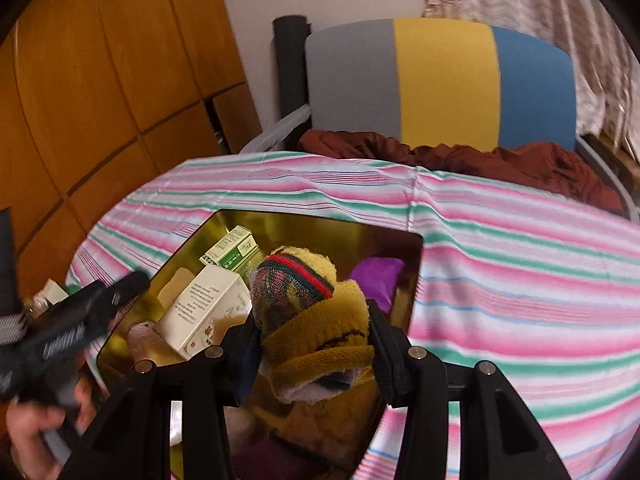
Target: Organize objects
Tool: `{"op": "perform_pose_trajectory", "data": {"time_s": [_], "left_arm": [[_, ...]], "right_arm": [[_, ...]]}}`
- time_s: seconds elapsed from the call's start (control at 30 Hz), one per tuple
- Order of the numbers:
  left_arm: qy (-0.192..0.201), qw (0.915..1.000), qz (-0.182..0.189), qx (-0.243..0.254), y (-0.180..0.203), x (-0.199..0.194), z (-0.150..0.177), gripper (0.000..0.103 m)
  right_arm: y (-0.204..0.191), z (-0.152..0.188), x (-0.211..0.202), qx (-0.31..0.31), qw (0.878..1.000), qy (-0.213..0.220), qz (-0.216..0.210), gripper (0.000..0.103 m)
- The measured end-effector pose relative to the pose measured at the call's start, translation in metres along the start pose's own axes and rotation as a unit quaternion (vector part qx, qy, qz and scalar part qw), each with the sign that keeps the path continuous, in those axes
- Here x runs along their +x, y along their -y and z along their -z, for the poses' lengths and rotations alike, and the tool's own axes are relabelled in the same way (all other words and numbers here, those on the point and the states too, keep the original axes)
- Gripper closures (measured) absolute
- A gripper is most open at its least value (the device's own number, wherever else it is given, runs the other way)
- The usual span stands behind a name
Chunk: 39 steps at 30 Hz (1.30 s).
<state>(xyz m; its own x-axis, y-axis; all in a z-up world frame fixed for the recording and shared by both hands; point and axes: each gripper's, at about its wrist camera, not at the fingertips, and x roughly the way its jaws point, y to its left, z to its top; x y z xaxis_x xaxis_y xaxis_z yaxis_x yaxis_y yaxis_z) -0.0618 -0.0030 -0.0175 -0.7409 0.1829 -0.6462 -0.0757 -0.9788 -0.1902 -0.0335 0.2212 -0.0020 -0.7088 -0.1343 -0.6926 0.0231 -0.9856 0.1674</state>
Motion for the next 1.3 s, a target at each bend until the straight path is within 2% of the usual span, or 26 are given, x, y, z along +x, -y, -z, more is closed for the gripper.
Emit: {"op": "perform_pose_trajectory", "data": {"time_s": [0.17,0.4,0.6,0.7,0.77,0.87,1.07,1.3], "left_arm": [[-0.009,0.9999,0.0,-0.012,-0.005,-0.015,0.014,0.0],[-0.035,0.9992,-0.017,0.011,-0.01,-0.016,0.026,0.0],[-0.031,0.9991,-0.027,-0.013,-0.025,-0.021,0.026,0.0],[-0.031,0.9986,-0.039,-0.015,-0.028,-0.021,0.025,0.0],[-0.031,0.9983,-0.046,-0.017,-0.027,-0.021,0.025,0.0],[-0.034,0.9975,-0.058,-0.019,-0.024,-0.021,0.024,0.0],[-0.033,0.9979,-0.056,0.002,-0.009,-0.028,0.027,0.0],[-0.039,0.9966,-0.069,0.02,0.002,-0.041,0.027,0.0]], "right_arm": [[-0.024,-0.026,0.036,-0.056,0.998,-0.037,-0.014,0.056],[-0.05,-0.056,0.095,-0.091,0.992,-0.092,-0.007,0.056],[-0.05,-0.068,0.134,-0.053,0.991,-0.123,-0.014,0.049],[-0.047,-0.069,0.145,-0.03,0.99,-0.137,-0.034,0.043],[-0.048,-0.068,0.139,-0.036,0.991,-0.127,-0.037,0.036],[-0.044,-0.067,0.12,-0.037,0.993,-0.106,-0.033,0.036],[-0.031,-0.061,0.065,-0.014,0.998,-0.062,-0.022,0.036],[-0.016,-0.03,0.004,0.008,0.999,-0.031,0.014,0.036]]}}
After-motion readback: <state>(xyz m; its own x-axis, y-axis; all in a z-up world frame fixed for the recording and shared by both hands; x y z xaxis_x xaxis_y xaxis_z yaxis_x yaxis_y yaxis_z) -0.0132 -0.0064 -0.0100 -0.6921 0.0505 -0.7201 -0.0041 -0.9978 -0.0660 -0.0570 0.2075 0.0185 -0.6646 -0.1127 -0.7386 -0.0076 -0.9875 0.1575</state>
